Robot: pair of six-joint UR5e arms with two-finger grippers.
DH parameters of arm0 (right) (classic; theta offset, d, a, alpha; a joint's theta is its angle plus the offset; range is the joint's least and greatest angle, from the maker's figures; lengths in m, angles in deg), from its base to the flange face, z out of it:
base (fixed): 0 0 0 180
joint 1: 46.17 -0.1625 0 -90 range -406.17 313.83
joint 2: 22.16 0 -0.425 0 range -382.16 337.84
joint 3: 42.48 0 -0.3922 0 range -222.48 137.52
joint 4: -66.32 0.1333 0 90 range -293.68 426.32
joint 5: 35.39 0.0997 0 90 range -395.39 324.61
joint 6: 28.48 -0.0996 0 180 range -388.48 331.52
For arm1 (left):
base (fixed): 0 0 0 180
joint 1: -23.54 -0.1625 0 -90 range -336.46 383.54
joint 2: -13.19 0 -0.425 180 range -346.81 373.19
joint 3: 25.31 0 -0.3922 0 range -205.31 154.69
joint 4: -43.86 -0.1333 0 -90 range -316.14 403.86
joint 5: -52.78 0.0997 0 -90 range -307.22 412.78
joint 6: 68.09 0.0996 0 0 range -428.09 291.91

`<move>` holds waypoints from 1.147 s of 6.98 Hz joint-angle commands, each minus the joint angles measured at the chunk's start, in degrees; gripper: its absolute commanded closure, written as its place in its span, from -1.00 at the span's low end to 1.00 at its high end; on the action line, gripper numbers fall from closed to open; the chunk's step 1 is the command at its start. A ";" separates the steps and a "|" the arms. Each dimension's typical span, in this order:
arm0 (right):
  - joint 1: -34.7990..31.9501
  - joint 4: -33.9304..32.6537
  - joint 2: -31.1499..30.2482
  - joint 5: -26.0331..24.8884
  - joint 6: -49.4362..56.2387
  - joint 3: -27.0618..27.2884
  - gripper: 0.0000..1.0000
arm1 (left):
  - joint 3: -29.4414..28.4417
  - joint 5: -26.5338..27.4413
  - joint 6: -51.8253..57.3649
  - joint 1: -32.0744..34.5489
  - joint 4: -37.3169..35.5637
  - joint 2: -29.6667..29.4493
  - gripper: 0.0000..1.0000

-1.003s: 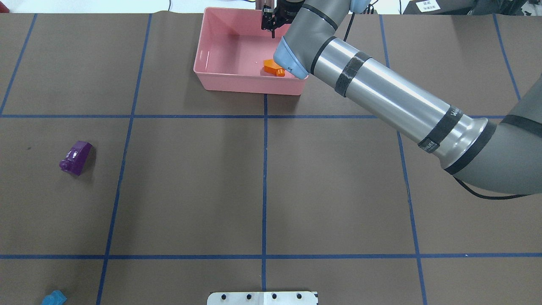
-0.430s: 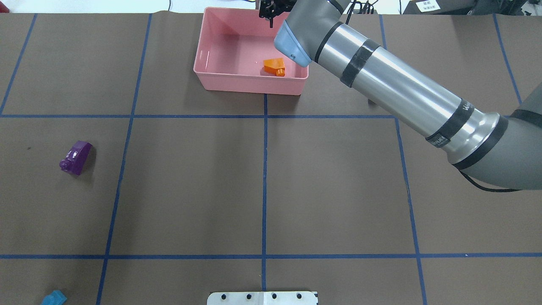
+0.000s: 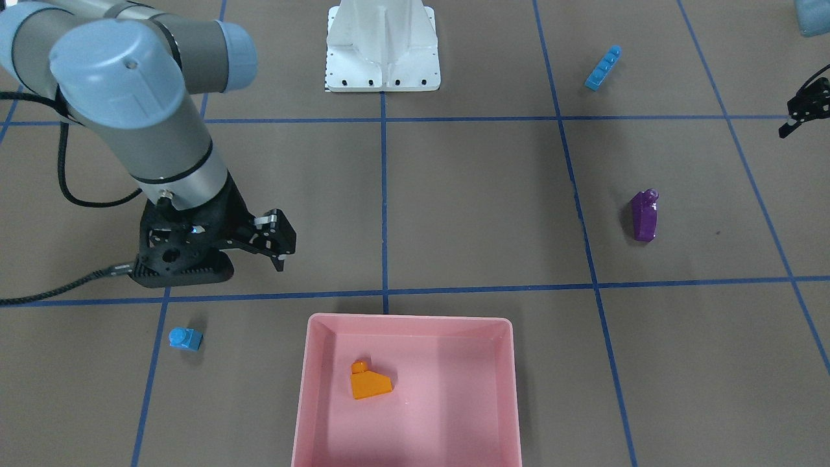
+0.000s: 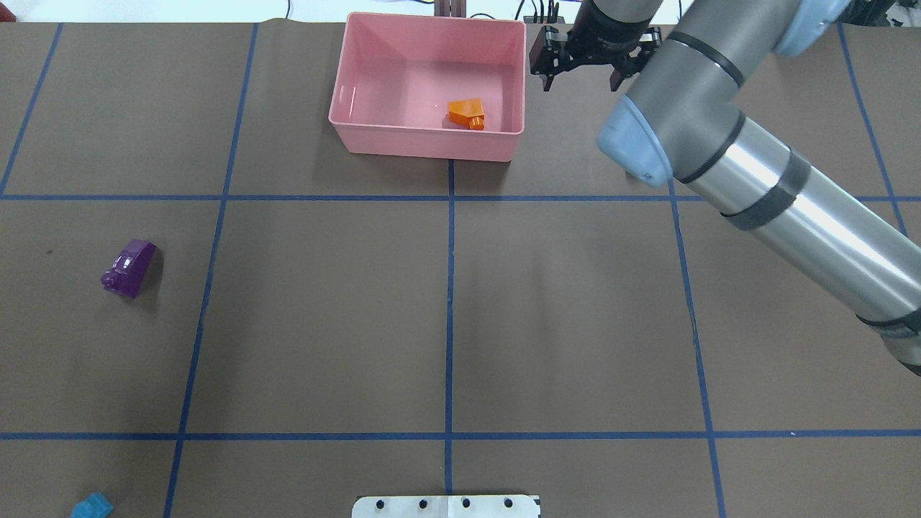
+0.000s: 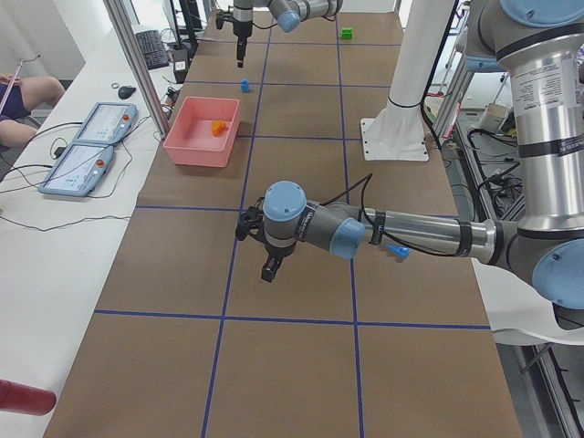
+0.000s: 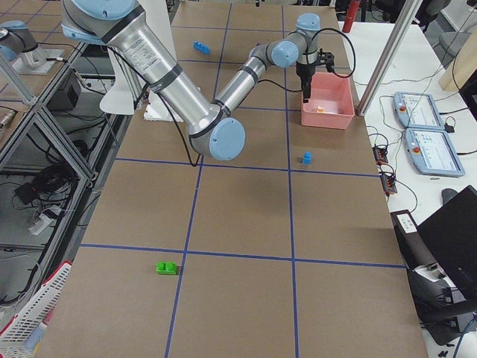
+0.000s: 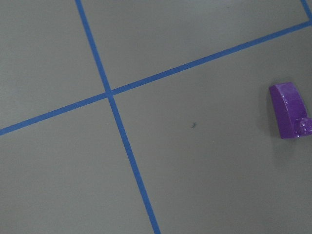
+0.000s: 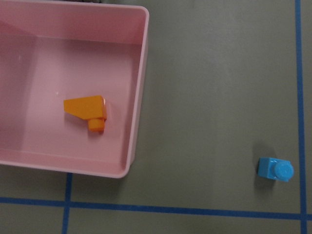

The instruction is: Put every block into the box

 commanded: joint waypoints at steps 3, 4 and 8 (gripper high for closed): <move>-1.20 -0.44 -24.90 -0.05 13.35 20.83 -1.00 | -2.66 7.81 -23.44 -18.51 5.15 -8.53 -1.00; -1.72 -0.35 -28.26 -0.22 15.56 22.61 -1.00 | -5.20 8.42 -26.28 -21.34 5.15 -11.69 -1.00; -1.55 11.08 -37.09 1.08 15.94 22.27 -1.00 | -11.55 14.40 -28.50 -26.47 5.24 -15.24 -1.00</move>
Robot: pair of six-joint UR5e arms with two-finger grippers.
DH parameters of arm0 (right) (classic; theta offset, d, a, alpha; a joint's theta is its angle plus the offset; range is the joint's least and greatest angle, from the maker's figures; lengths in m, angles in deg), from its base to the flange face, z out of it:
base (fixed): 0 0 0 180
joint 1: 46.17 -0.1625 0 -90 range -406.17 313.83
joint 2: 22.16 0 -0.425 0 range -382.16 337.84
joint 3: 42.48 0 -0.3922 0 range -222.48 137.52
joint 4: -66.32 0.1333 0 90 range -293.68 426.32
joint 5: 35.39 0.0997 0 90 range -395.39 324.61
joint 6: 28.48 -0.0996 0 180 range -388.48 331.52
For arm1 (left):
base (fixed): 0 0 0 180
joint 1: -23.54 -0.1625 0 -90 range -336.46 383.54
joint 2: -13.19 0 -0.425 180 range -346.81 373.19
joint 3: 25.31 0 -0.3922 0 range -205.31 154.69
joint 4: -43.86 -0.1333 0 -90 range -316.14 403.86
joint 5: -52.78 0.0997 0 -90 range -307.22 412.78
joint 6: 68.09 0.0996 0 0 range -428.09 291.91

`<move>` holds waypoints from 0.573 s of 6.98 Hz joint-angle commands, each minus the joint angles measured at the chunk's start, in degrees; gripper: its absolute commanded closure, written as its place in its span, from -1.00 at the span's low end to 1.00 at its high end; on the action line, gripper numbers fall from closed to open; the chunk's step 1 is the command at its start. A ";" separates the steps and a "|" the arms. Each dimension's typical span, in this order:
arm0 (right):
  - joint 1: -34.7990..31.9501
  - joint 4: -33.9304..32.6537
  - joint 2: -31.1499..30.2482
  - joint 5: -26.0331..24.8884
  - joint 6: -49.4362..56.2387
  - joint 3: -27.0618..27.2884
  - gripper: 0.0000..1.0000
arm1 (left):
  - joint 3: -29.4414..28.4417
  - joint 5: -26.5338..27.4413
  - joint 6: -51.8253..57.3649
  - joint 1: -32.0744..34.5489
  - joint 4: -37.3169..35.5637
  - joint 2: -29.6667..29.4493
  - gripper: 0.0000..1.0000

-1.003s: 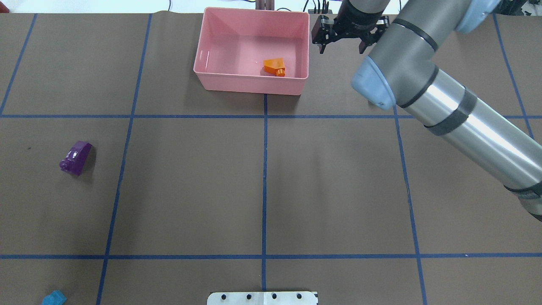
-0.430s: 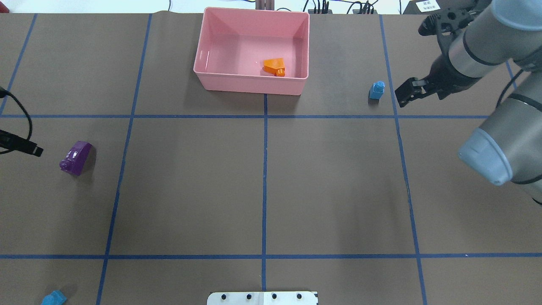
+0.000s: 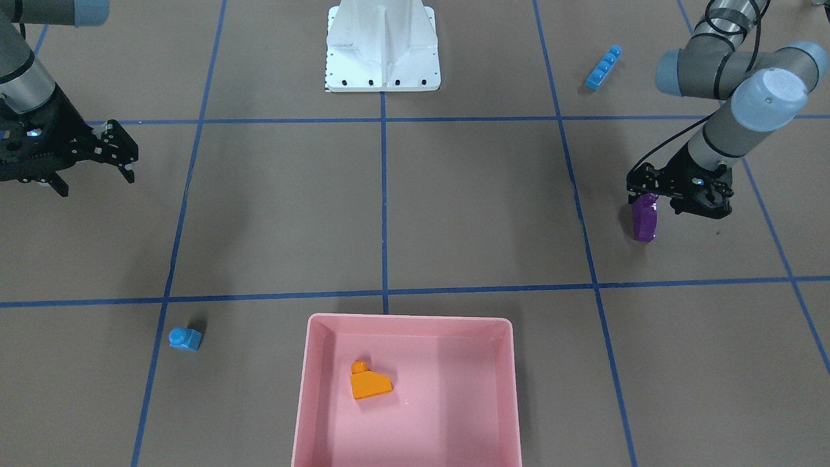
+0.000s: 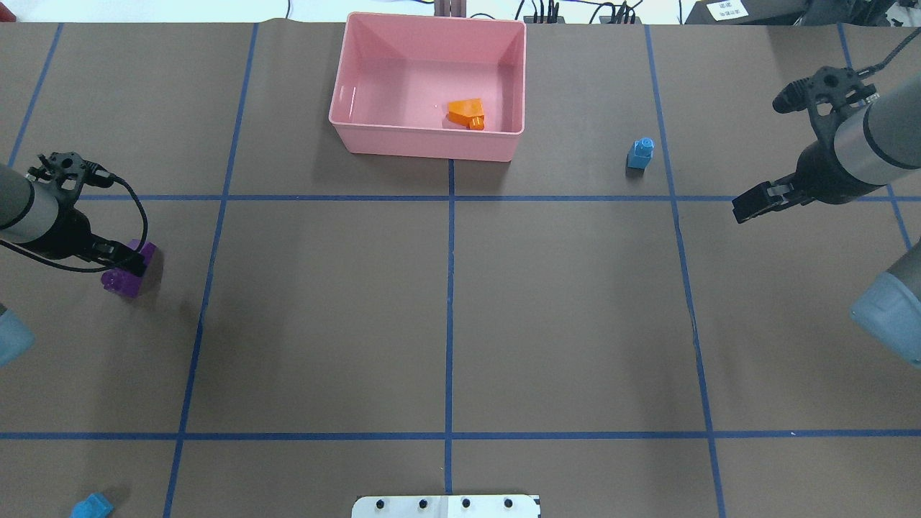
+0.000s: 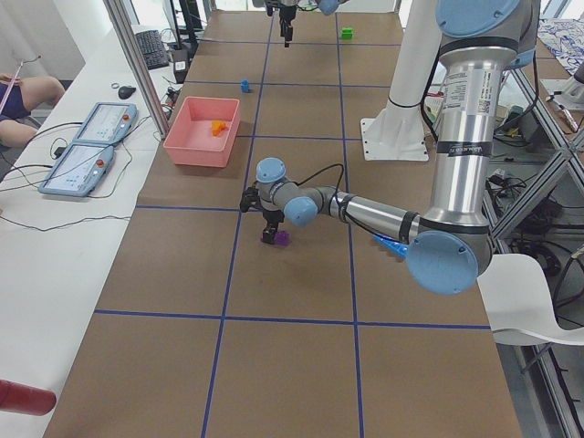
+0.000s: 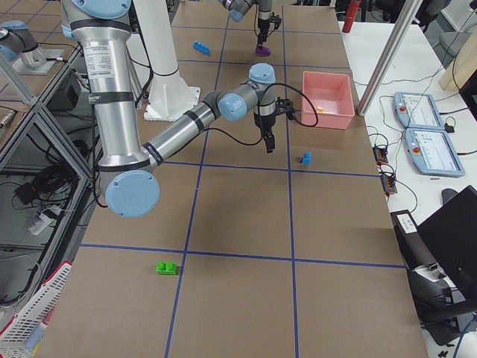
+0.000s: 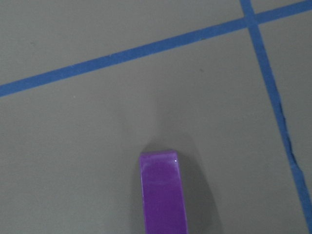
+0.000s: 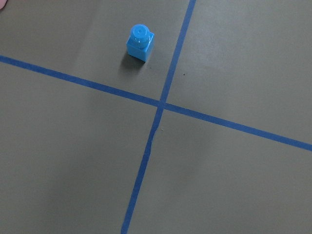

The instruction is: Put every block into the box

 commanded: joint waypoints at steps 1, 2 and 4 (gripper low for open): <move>0.07 1.85 -1.18 0.92 -0.22 -0.07 -1.00 | -0.85 0.36 -0.40 -0.62 -0.08 -0.21 -0.78; 0.07 1.85 -1.18 1.01 -0.22 -0.15 -1.00 | -0.85 0.28 -0.40 -0.62 -0.08 -0.12 -0.05; 0.07 1.85 -1.18 0.92 -0.22 -0.07 -1.00 | -0.42 0.36 -0.40 -0.62 -0.08 0.14 1.00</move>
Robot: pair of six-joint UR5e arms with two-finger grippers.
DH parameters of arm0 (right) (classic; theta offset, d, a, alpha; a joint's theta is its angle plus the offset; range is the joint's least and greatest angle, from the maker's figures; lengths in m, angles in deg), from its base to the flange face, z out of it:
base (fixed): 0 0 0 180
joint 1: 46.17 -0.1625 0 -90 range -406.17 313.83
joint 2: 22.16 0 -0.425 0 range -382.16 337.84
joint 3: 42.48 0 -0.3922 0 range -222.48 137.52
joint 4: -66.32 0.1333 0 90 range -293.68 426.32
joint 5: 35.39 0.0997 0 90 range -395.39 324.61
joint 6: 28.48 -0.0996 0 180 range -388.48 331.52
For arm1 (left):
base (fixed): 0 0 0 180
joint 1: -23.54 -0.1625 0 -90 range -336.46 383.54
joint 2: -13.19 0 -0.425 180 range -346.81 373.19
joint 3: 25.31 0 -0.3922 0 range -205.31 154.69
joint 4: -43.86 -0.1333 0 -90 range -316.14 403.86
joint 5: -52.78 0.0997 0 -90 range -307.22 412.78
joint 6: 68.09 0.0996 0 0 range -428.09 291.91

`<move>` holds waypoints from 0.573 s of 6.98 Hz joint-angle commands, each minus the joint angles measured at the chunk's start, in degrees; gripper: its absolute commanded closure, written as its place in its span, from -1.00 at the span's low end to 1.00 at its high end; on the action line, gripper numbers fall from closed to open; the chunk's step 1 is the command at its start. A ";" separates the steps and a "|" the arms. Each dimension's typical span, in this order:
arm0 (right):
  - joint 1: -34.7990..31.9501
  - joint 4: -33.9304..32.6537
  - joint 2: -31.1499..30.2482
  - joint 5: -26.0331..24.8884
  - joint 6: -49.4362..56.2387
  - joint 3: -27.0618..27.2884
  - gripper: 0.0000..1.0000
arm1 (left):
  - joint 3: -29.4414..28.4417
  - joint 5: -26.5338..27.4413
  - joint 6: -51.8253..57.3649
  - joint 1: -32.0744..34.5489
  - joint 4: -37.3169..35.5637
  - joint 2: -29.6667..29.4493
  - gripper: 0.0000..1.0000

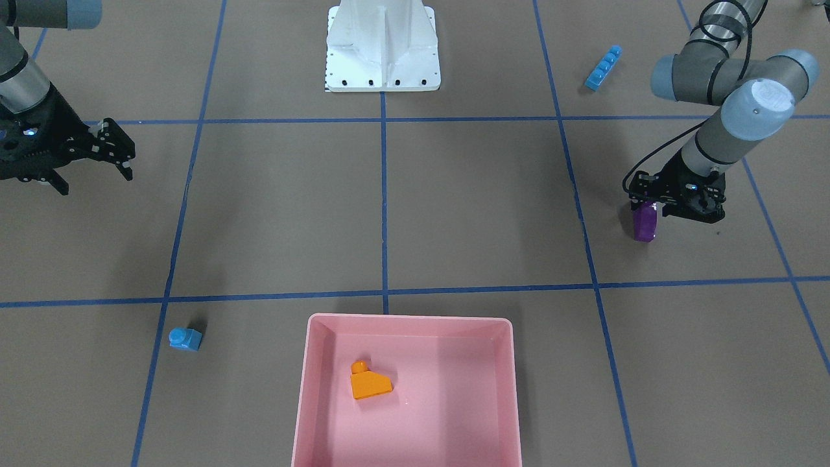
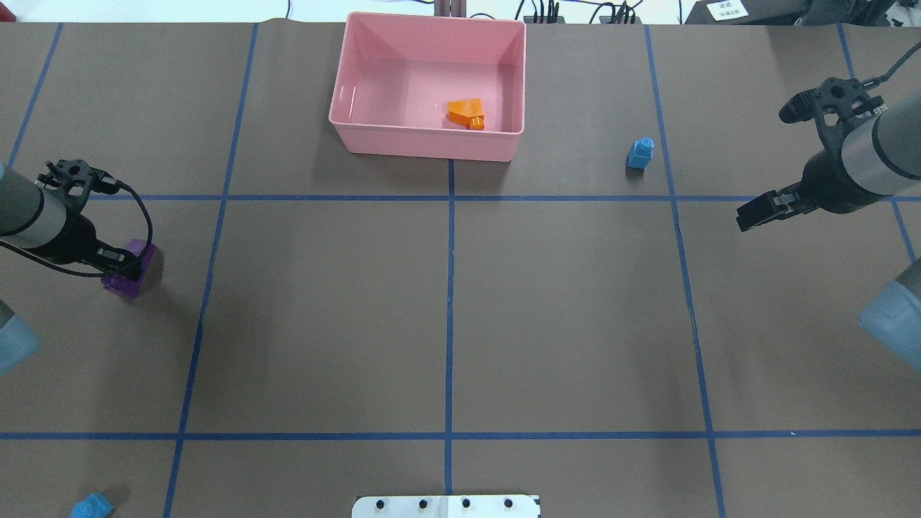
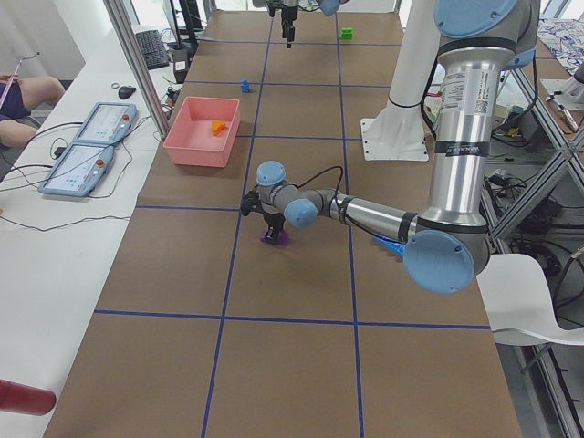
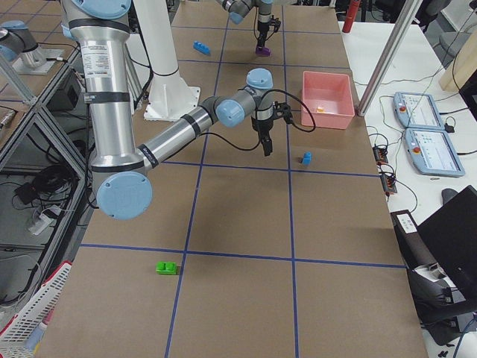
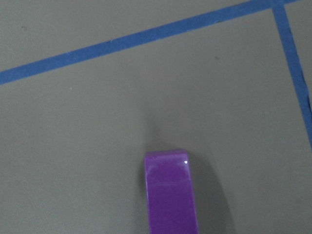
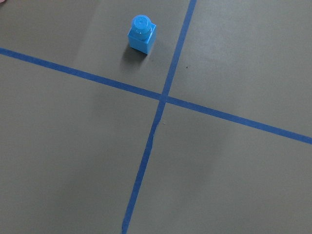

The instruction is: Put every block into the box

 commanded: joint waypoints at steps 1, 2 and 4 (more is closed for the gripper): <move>0.00 0.02 -0.02 0.00 0.00 0.06 -1.00 | 0.50 0.06 -0.09 -0.02 0.00 0.16 1.00; 0.00 0.02 -0.02 0.00 0.00 0.06 -1.00 | 1.12 0.15 -0.44 -0.02 0.00 0.25 1.00; 0.00 0.11 -0.11 0.00 0.08 -0.20 -1.00 | 4.27 0.15 -5.69 0.16 -0.44 -2.80 1.00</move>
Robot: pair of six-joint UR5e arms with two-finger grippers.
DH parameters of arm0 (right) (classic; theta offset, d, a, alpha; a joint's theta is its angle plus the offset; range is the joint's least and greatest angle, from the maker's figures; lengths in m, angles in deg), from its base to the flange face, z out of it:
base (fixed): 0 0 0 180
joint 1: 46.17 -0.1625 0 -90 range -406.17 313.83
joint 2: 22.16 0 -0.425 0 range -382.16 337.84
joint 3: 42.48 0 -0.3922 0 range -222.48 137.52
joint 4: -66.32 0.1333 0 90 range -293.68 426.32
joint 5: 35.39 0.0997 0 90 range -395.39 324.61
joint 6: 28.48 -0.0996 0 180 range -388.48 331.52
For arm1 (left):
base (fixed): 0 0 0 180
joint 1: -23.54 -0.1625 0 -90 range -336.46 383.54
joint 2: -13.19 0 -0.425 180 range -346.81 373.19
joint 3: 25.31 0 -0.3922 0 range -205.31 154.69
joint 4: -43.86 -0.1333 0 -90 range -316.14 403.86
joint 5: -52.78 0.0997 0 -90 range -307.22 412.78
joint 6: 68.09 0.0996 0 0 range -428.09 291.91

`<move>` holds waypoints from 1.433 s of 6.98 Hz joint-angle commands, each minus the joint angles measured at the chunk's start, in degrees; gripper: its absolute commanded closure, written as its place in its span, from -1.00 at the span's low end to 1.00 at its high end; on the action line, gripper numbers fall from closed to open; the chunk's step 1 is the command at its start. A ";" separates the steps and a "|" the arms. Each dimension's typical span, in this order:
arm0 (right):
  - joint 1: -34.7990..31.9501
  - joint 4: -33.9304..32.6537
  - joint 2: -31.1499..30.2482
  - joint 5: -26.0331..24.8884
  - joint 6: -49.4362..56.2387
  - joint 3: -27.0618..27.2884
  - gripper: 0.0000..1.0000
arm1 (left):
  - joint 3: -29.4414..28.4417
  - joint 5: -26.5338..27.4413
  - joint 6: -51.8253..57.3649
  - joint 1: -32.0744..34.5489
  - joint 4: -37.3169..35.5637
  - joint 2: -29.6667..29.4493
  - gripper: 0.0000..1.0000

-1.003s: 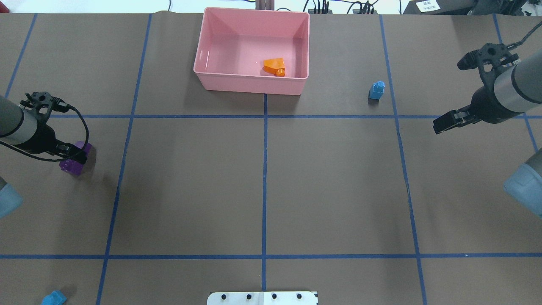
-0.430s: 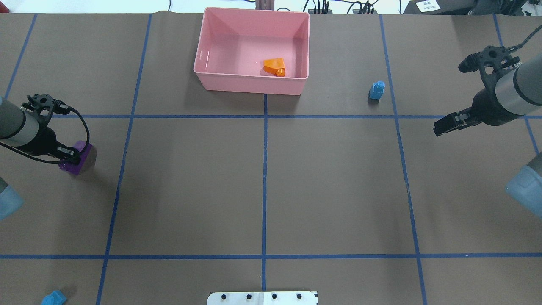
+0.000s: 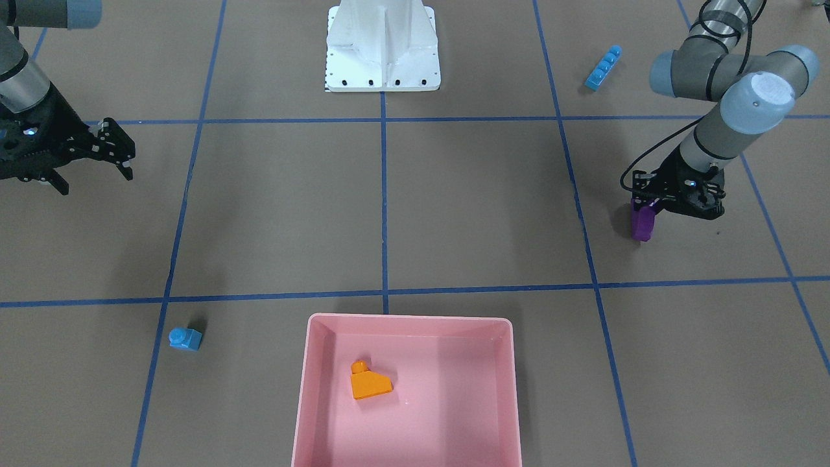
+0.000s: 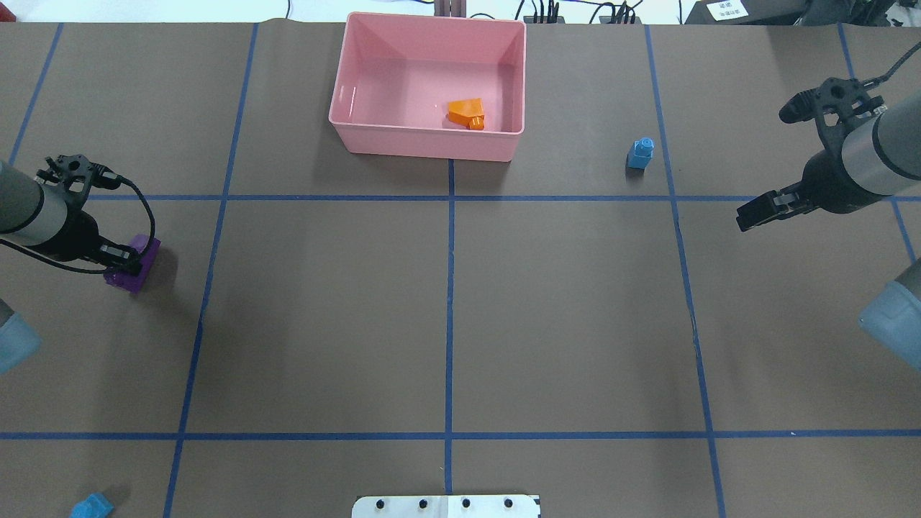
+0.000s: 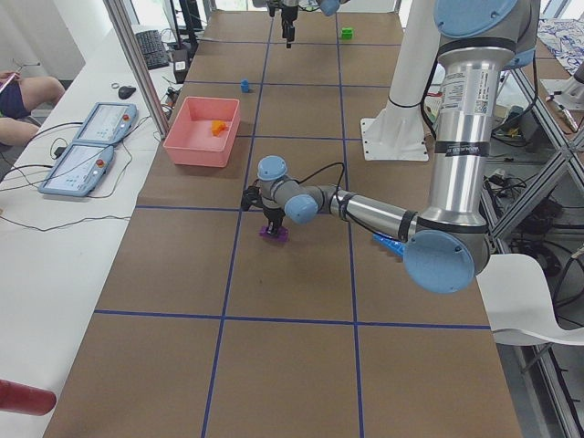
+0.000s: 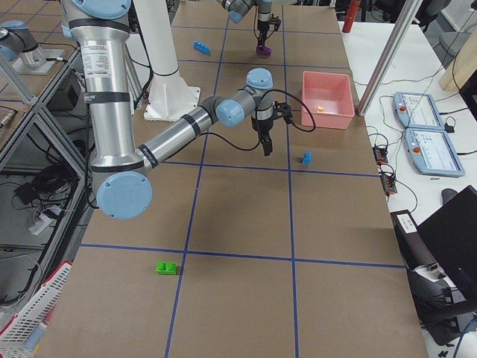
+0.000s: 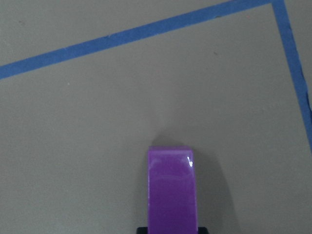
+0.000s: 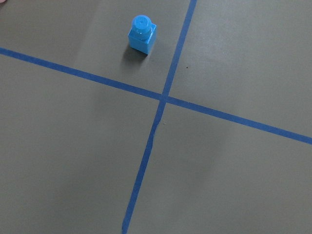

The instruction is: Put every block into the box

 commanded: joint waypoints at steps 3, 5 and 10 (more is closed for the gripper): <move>0.09 0.12 0.81 0.09 0.07 -1.05 -1.00 | 0.62 0.59 -12.83 0.88 -2.30 -13.51 1.00; 0.09 0.29 1.60 0.26 0.42 -1.13 -1.00 | -1.91 4.88 -13.56 0.97 -18.14 -28.67 1.00; 0.18 0.38 1.69 0.18 0.16 -1.14 -1.00 | -41.50 9.00 -14.87 2.82 -16.69 -61.59 1.00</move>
